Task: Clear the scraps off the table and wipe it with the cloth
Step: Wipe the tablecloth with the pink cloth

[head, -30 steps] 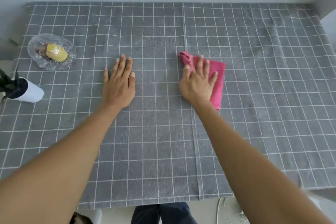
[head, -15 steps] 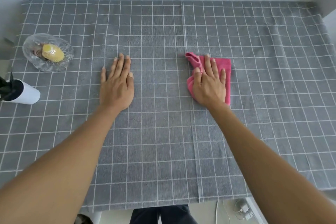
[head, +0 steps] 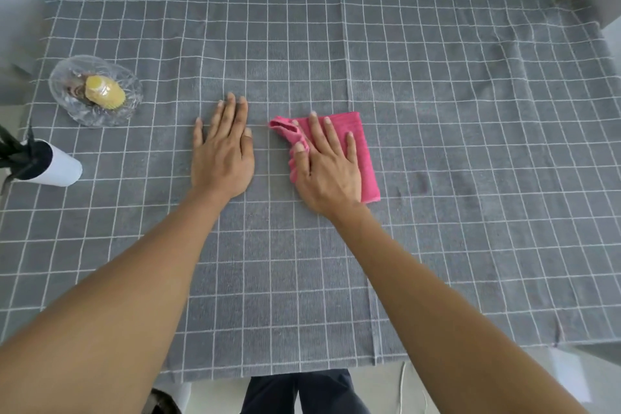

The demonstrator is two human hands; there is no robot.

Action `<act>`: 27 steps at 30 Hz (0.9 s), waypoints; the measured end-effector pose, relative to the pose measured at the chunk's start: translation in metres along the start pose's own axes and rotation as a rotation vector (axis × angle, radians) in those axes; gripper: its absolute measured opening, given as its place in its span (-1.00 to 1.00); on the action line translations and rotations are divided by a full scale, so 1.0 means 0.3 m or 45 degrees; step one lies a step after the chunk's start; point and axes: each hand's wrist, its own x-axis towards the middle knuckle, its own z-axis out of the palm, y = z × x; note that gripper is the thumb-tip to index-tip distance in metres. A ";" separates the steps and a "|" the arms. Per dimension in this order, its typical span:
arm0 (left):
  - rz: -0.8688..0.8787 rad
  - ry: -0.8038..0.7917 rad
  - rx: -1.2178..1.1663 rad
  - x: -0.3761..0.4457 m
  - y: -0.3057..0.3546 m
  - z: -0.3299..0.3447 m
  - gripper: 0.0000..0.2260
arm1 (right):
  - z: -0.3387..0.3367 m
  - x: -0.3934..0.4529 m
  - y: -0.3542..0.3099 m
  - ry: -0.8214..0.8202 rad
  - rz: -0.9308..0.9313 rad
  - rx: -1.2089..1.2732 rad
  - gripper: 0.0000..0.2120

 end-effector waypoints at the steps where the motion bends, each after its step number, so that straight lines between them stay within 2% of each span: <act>1: 0.000 -0.006 0.001 0.000 -0.004 0.001 -0.54 | -0.009 0.008 0.029 0.019 0.039 -0.022 -0.52; 5: 0.006 -0.011 0.016 -0.001 -0.005 0.004 -0.54 | -0.041 0.033 0.114 0.088 0.278 0.006 -0.52; 8: -0.023 -0.009 0.032 0.001 -0.003 0.005 -0.53 | -0.036 0.036 0.095 0.074 0.341 0.023 -0.51; 14: -0.010 0.009 0.008 -0.003 0.003 0.001 -0.53 | 0.028 -0.005 -0.075 -0.021 0.048 0.008 -0.52; 18: -0.001 -0.012 0.001 -0.001 -0.002 -0.002 -0.54 | -0.011 0.010 0.021 -0.019 0.011 -0.079 -0.52; 23: -0.002 -0.029 0.021 0.002 -0.003 0.003 -0.54 | -0.121 0.054 0.274 0.078 0.412 -0.123 -0.49; 27: -0.020 -0.021 0.026 0.003 -0.003 0.006 -0.54 | -0.131 0.071 0.285 0.068 0.555 -0.057 -0.48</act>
